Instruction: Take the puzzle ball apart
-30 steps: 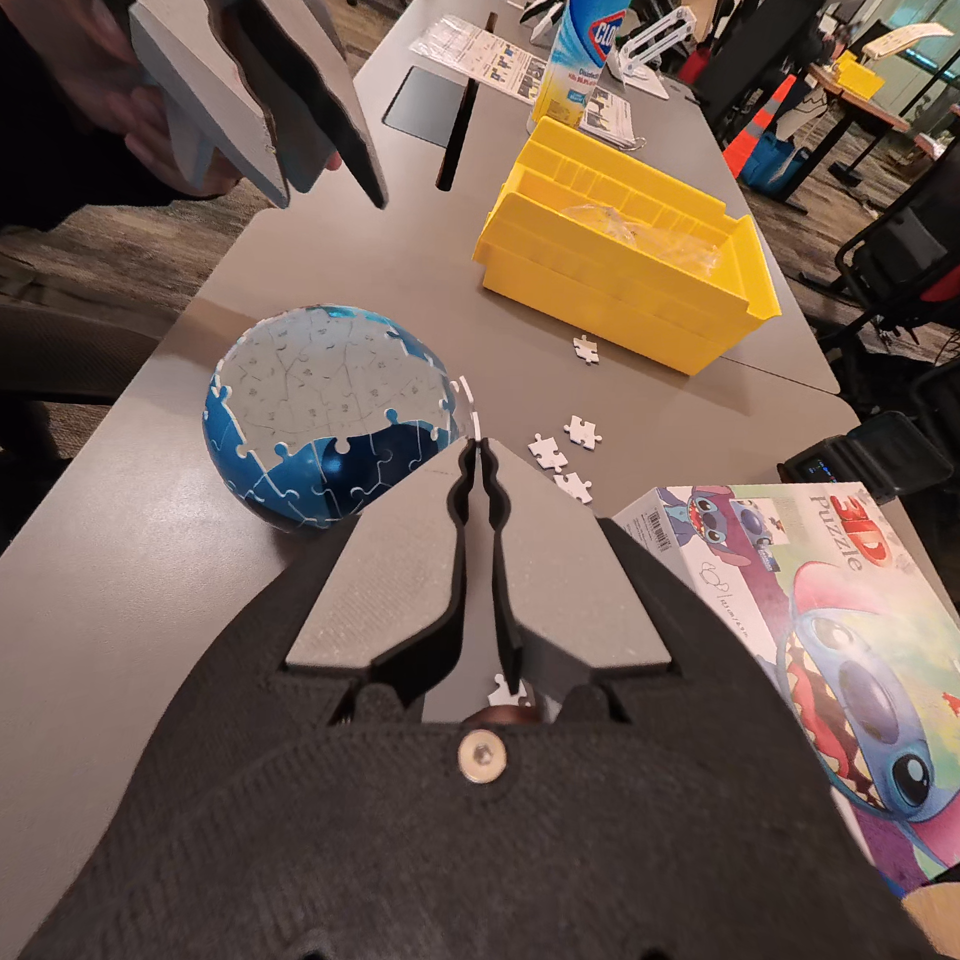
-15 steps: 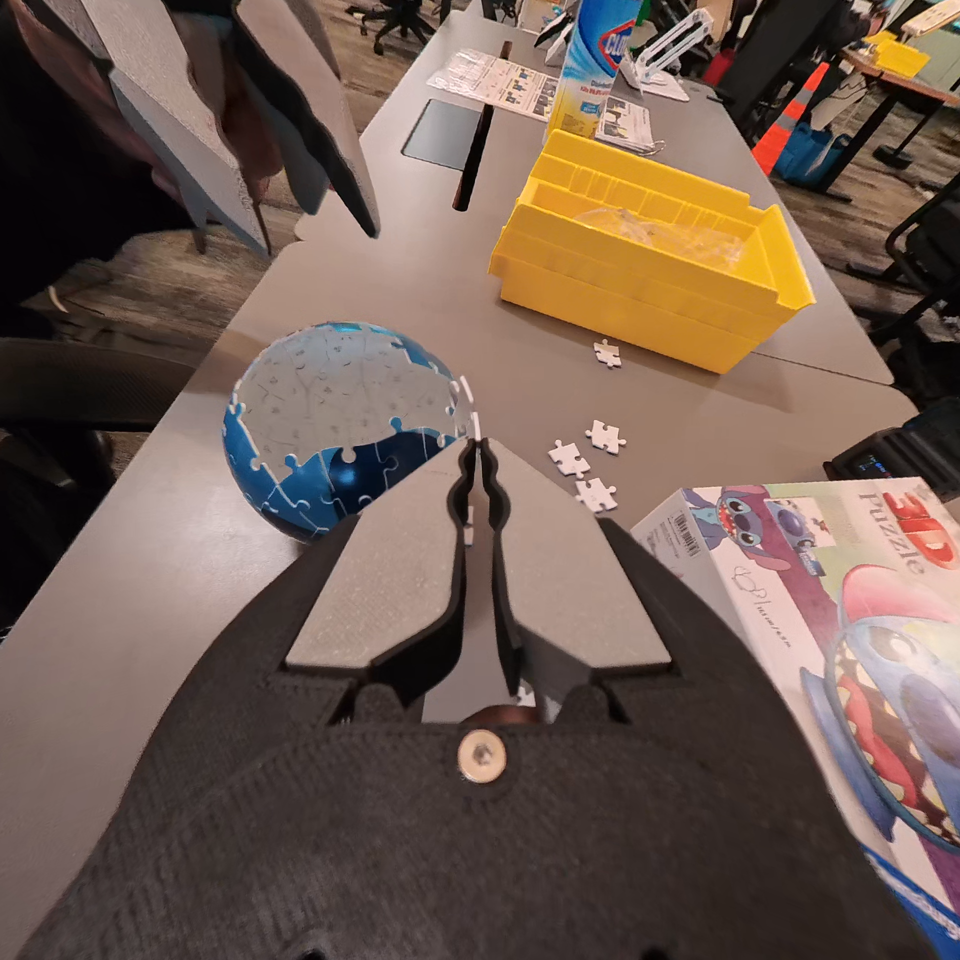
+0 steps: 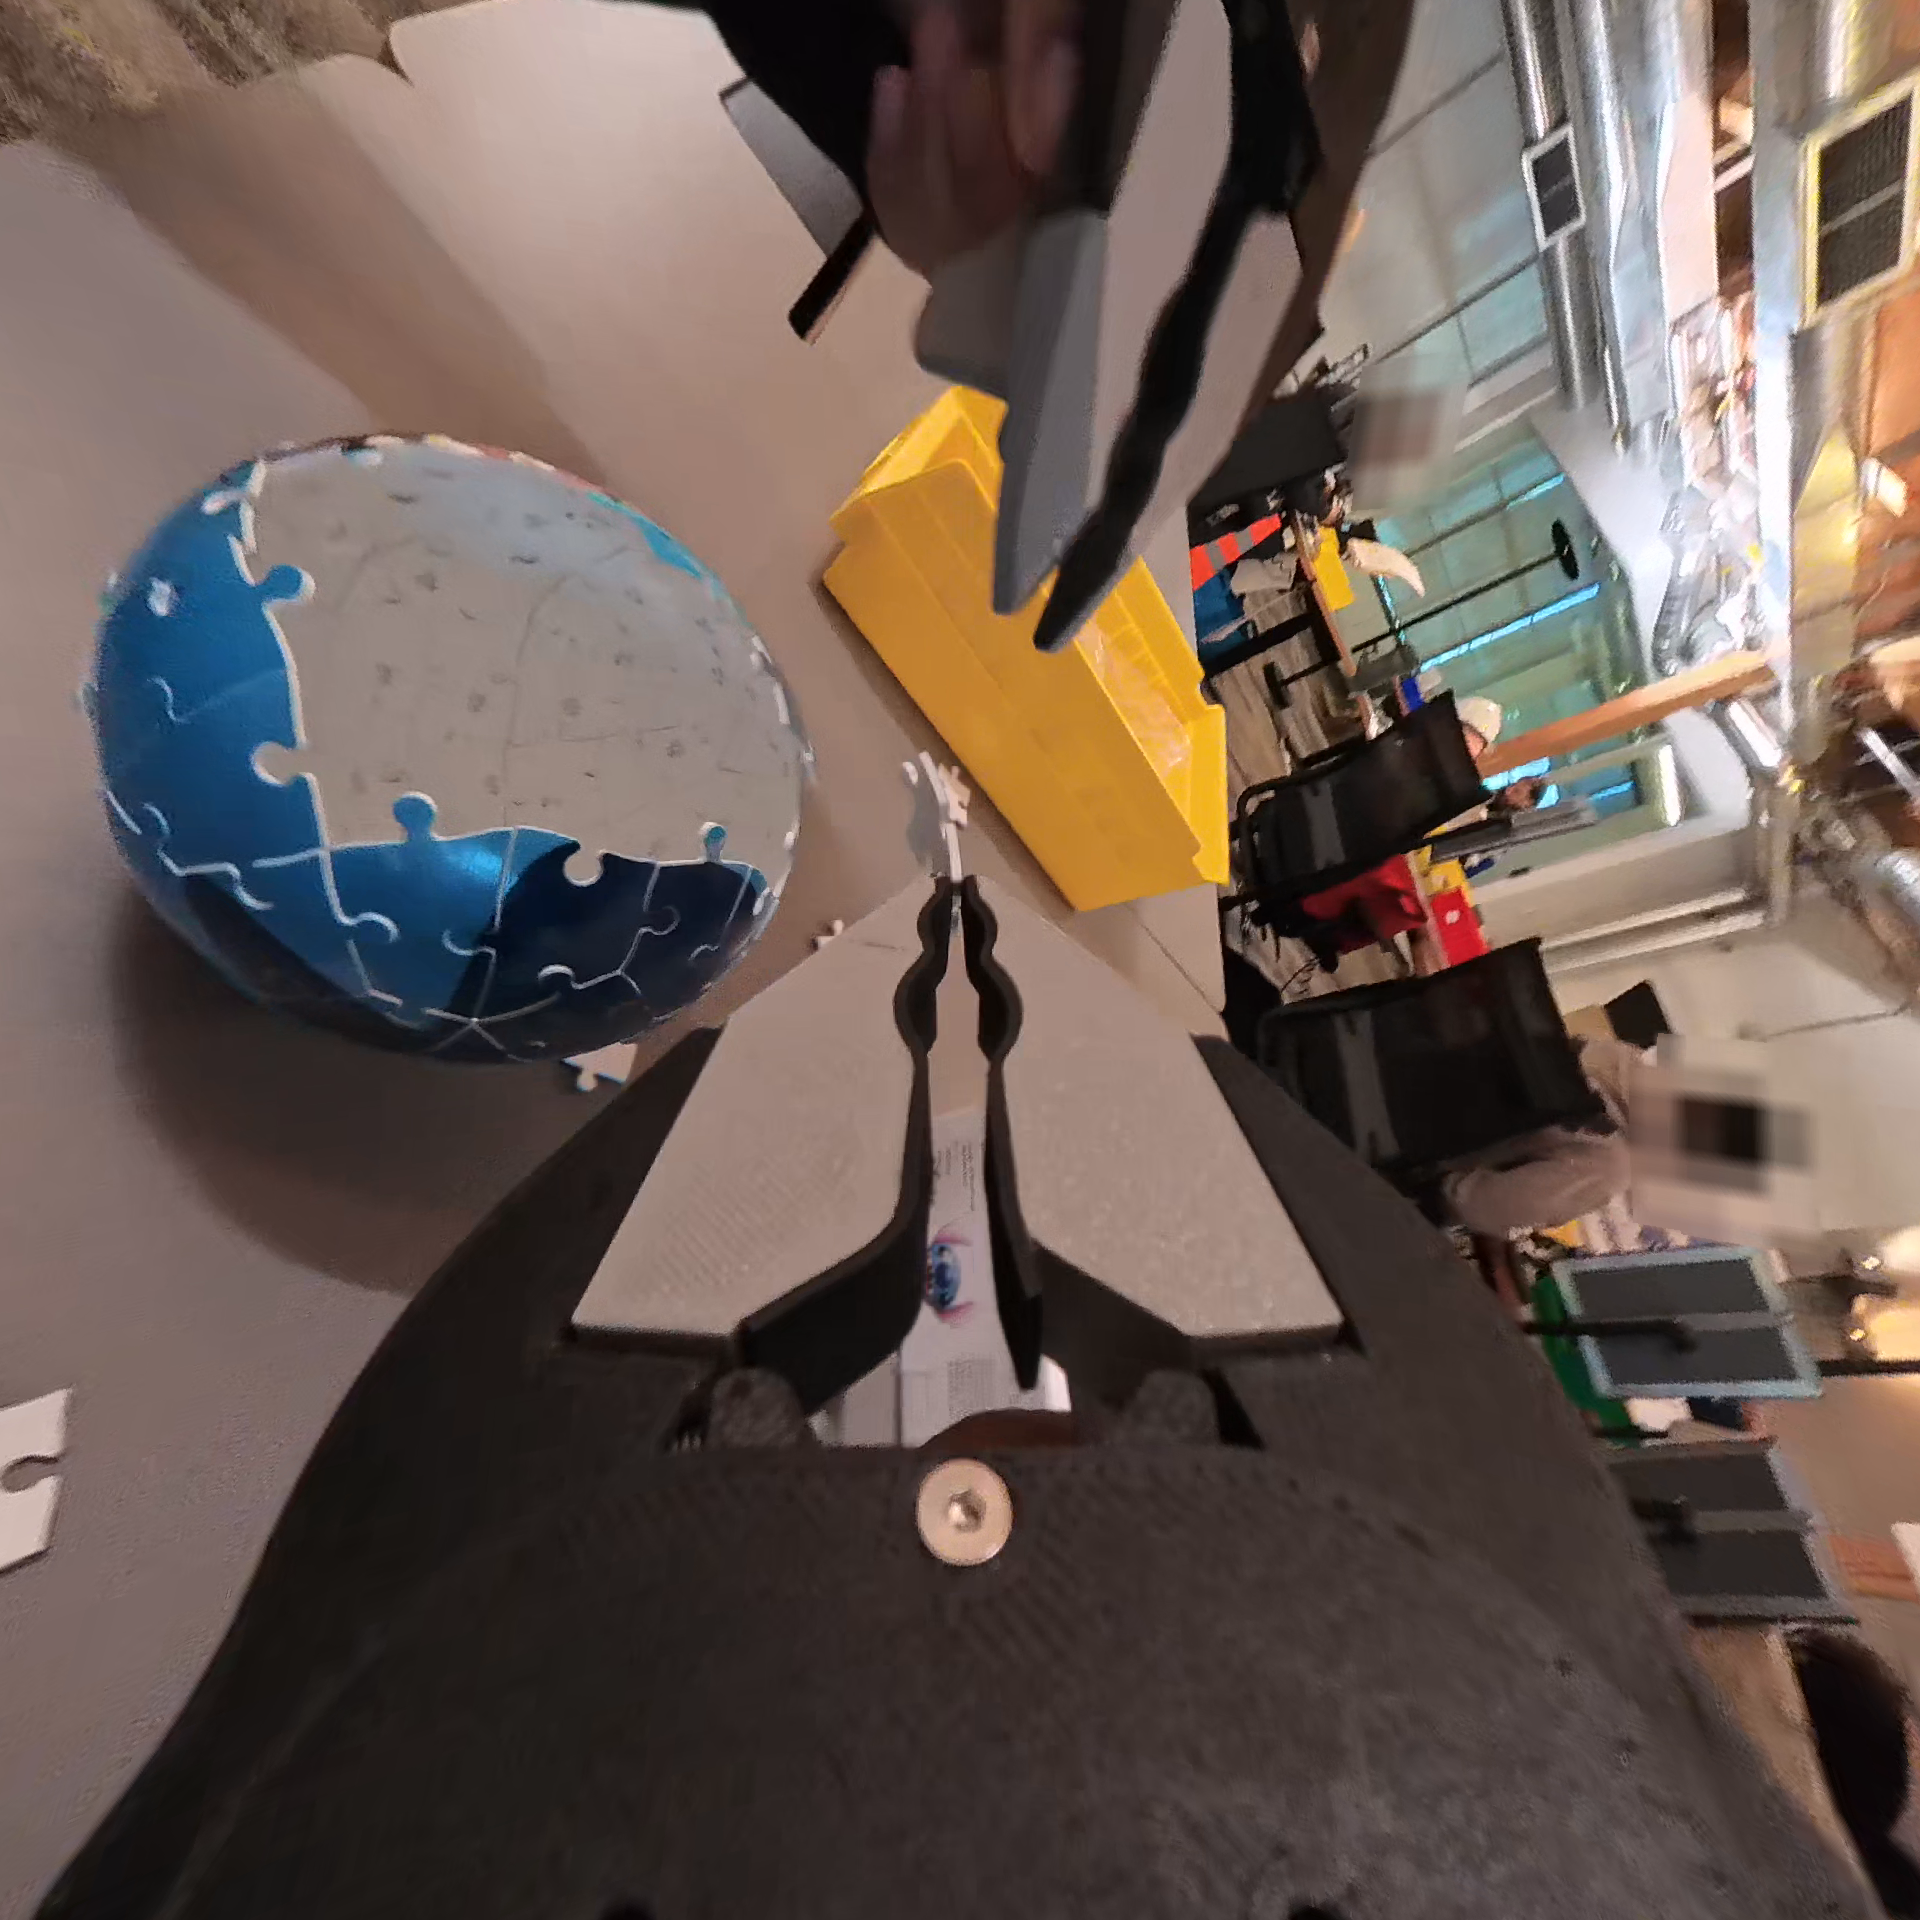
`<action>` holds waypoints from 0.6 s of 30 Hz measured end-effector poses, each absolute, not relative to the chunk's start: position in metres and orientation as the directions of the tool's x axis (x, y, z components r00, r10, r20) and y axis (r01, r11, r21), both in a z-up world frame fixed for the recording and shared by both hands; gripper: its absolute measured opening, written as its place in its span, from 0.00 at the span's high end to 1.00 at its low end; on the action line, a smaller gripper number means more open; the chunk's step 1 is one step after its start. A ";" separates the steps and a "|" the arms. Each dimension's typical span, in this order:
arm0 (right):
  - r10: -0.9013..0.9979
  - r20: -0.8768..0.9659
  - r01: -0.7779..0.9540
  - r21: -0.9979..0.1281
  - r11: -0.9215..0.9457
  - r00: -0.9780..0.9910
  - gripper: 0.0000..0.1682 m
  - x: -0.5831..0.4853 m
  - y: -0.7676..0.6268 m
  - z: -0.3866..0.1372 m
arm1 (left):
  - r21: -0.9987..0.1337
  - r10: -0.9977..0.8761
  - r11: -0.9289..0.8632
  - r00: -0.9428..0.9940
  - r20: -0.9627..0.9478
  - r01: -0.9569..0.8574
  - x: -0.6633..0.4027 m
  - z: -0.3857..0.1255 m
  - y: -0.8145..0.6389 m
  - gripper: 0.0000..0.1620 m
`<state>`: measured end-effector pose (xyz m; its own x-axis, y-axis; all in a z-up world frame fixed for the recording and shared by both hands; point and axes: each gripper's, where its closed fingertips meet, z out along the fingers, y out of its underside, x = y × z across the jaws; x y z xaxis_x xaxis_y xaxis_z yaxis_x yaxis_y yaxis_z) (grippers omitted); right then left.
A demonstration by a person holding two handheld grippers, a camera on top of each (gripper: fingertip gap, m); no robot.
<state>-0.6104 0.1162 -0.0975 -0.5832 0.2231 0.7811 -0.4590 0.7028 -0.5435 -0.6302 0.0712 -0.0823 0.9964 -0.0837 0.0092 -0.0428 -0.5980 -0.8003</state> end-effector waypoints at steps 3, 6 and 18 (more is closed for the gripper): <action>0.165 0.815 -0.496 -0.484 0.721 -0.556 1.00 -0.614 0.109 -0.104 | -0.807 -0.155 -0.589 0.986 0.058 -0.046 -0.642 -0.088 0.074 0.95; 0.113 0.818 -0.515 -0.456 0.726 -0.564 1.00 -0.614 0.103 -0.114 | -0.824 -0.212 -0.565 0.972 0.102 -0.037 -0.652 -0.088 0.076 1.00; 0.082 0.833 -0.527 -0.418 0.740 -0.547 1.00 -0.607 0.103 -0.110 | -0.822 -0.421 -0.552 0.898 0.128 -0.141 -0.642 -0.105 0.096 1.00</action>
